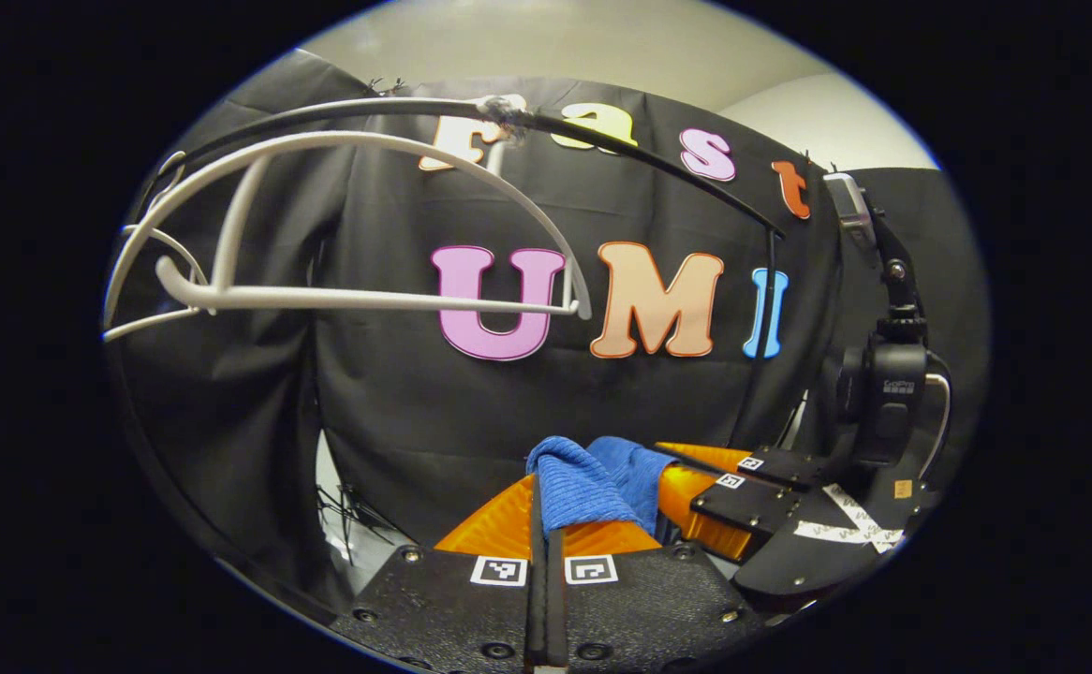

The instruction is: Grasp the clothes on the hanger with both hands and then place them into the laundry hamper below.

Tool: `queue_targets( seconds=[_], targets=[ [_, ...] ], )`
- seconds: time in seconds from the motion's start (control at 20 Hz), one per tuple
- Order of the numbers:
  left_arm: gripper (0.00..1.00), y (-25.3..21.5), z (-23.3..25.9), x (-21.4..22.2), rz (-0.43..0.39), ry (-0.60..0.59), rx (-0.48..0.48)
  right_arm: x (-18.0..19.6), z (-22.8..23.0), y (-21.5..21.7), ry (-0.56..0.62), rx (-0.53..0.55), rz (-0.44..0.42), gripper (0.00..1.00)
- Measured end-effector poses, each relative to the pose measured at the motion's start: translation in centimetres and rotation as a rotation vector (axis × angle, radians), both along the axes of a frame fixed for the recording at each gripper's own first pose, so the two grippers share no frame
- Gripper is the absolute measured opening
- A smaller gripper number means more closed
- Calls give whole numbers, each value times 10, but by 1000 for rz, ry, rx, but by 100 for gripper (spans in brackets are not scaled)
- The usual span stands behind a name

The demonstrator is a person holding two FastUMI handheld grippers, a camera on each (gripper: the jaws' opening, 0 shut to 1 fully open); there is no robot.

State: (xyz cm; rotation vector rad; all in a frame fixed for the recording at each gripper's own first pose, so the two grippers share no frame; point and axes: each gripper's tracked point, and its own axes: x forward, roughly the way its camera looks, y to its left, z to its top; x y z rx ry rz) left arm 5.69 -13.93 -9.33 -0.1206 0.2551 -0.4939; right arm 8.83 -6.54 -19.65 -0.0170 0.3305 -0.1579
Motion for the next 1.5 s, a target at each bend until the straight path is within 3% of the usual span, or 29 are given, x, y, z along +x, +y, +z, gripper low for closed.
queue_targets(
  seconds=[0.45,1.15,1.45,1.5],
  targets=[
    [1,-24,-73,2,-73,154,41,-35,-74,-9,155,86,-41,7],
    [1,-19,-223,-30,-118,469,263,-106,-200,-27,468,155,-106,9],
    [10,-18,-254,-56,-155,594,283,-114,-210,-28,502,187,-120,9],
    [5,-17,-255,-56,-156,596,280,-111,-208,-28,502,181,-114,9]
  ],
)
